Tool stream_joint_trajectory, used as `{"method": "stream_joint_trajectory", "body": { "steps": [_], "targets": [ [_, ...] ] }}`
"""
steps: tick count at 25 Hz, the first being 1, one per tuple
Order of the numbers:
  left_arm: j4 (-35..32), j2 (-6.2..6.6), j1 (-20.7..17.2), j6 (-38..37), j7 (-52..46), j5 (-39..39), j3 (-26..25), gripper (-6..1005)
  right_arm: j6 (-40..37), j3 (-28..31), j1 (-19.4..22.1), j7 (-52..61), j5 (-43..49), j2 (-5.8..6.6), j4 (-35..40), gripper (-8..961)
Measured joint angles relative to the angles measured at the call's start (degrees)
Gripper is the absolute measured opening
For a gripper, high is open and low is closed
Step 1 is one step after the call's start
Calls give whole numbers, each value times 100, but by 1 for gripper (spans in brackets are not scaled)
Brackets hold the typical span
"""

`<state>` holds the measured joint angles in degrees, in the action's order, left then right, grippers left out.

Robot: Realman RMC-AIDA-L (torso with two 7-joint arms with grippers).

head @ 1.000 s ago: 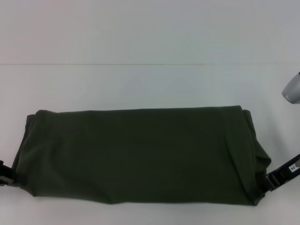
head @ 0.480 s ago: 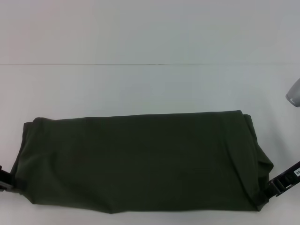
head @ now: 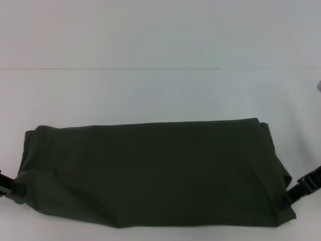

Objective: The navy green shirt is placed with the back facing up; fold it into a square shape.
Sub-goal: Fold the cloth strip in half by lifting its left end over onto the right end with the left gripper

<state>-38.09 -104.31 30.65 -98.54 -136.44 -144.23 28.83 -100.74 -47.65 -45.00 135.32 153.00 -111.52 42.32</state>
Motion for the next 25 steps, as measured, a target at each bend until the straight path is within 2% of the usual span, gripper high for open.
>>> {"method": "stream_joint_trajectory", "body": {
  "steps": [3, 8, 13, 15, 17, 19, 20, 22, 23, 25],
  "targets": [
    [0, 1, 1, 2, -1, 1, -2, 36, -293, 329, -51, -76, -21, 2, 223, 247],
    [0, -12, -31, 9, -3, 14, -2, 36, -514, 851, -66, -486, -517, 29, 517, 494],
    [21, -31, -41, 10, -5, 12, 3, 36, -177, 1016, 23, -1314, -1262, 1, 483, 733],
    [40, -32, -41, -1, -12, 8, 3, 36, 12, 1032, 109, -1930, -1609, -98, 384, 789],
    [56, -35, -46, -1, -27, 6, 3, 36, 222, 1024, 207, -2654, -1911, -249, 283, 844],
    [103, -42, -63, 55, -126, 11, -4, 36, 488, 1005, 315, -3506, -2100, -452, 235, 900],
    [111, -46, -70, 72, -164, 18, -20, 36, 605, 992, 371, -3976, -2131, -585, 227, 899],
    [114, -58, -86, 91, -242, 25, -107, 36, 852, 948, 446, -4583, -2136, -766, 205, 896],
    [115, -67, -92, 95, -282, 24, -181, 36, 1027, 870, 472, -4910, -2161, -824, 139, 895],
    [116, -81, -107, 130, -359, 19, -278, 40, 1307, 688, 491, -5323, -2295, -844, -149, 898]
  ]
}}
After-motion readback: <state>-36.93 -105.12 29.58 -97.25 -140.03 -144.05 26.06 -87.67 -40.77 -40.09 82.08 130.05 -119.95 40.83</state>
